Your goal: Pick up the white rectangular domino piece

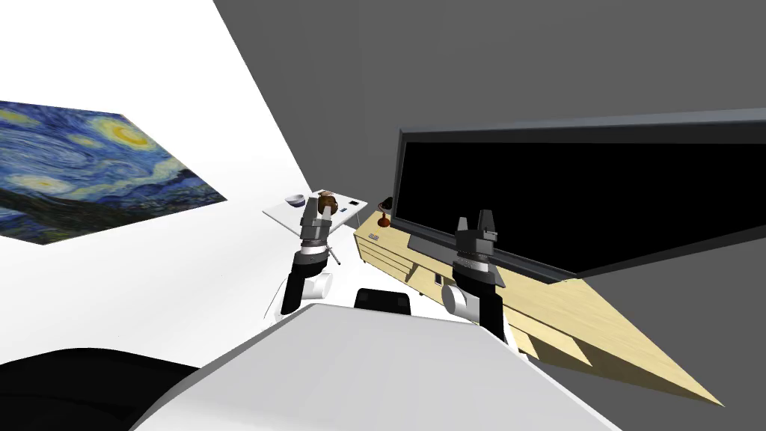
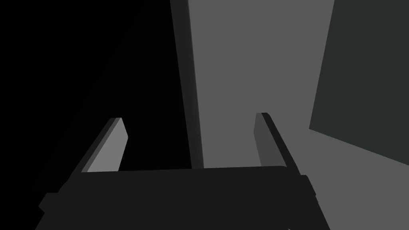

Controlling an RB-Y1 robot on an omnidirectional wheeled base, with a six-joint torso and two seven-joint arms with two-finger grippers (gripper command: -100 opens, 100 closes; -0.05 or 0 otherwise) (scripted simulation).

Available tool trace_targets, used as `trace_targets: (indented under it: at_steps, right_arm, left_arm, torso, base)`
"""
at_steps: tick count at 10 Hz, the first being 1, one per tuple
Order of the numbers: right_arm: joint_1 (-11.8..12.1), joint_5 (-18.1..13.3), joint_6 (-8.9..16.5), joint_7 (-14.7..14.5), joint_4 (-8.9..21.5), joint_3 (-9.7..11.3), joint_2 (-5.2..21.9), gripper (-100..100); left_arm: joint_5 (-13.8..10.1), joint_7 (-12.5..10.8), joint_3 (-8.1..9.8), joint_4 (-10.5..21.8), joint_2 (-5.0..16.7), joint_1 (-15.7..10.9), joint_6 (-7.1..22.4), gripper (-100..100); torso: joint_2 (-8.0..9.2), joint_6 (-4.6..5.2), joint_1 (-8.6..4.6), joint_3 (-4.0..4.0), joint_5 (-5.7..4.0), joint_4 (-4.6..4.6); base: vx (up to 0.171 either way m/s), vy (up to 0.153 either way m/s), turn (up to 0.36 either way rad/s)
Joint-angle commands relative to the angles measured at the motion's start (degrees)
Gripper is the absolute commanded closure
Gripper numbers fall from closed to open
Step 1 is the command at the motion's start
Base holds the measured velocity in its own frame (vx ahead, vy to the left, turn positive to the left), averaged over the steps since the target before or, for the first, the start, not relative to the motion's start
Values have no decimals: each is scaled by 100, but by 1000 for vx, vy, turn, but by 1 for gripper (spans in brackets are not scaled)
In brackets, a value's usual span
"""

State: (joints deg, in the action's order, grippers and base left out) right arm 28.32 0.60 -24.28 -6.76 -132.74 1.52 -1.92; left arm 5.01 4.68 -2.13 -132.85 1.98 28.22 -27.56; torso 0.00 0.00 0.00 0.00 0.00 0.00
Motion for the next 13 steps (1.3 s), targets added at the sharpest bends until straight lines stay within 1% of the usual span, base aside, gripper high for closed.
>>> trace_targets:
  at_steps: [1, 3, 5, 6, 7, 8, 9, 10, 11, 12, 13]
  right_arm:
    - [0, 0, 0, 0, 0, 0, 0, 0]
    - [0, 0, 0, 0, 0, 0, 0, 0]
    - [0, 0, 0, 0, 0, 0, 0, 0]
    - [0, 0, 0, 0, 0, 0, 0, 0]
    - [0, 0, 0, 0, 0, 0, 0, 0]
    - [0, 0, 0, 0, 0, 0, 0, 0]
    - [0, 0, 0, 0, 0, 0, 0, 0]
    - [0, 0, 0, 0, 0, 0, 0, 0]
    - [0, 0, 0, 0, 0, 0, 0, 0]
    - [0, 0, 0, 0, 0, 0, 0, 0]
    - [0, 0, 0, 0, 0, 0, 0, 0]
  left_arm:
    - [-44, -16, 8, 164, 214, -142, 184, -100]
    - [-111, -39, 19, 402, 412, -352, 459, -100]
    - [-203, -72, 34, 729, 609, -640, 768, -100]
    - [-203, -72, 34, 729, 609, -640, 838, -100]
    - [-257, -91, 42, 918, 703, -808, 1042, -100]
    - [-257, -91, 42, 918, 703, -808, 1059, -100]
    - [-315, -112, 51, 1122, 793, -989, 1291, -100]
    - [-378, -134, 60, 1310, 881, -1181, 1438, -100]
    - [-378, -134, 60, 1339, 881, -1181, 1557, -100]
    - [-444, -158, 69, 1568, 965, -1383, 1738, -100]
    - [-444, -158, 69, 1568, 965, -1383, 1829, -100]
  torso:
    - [0, 0, 0, 0, 0, 0]
    - [-4, 1, -3, -2, 0, -1]
    - [-6, 1, -5, -4, -1, -2]
    - [-8, 2, -5, -5, -1, -2]
    - [-7, 0, -4, -4, -1, -2]
    - [-6, 1, -4, -4, -1, -2]
    - [-5, 0, -2, -3, -1, -1]
    - [-5, 1, -3, -3, -1, -1]
    - [-9, 2, -5, -5, -1, -2]
    - [-6, -1, -4, -4, -1, -2]
    - [-6, 1, -4, -4, -1, -2]
  base:
    - [4, -7, -56]
    - [6, -13, -74]
    - [12, -18, -90]
    - [10, -10, -28]
    - [10, -10, -54]
    - [7, -7, -42]
    - [7, -10, -73]
    - [13, -16, -124]
    - [10, -10, -46]
    - [10, -12, -87]
    - [8, -7, -47]
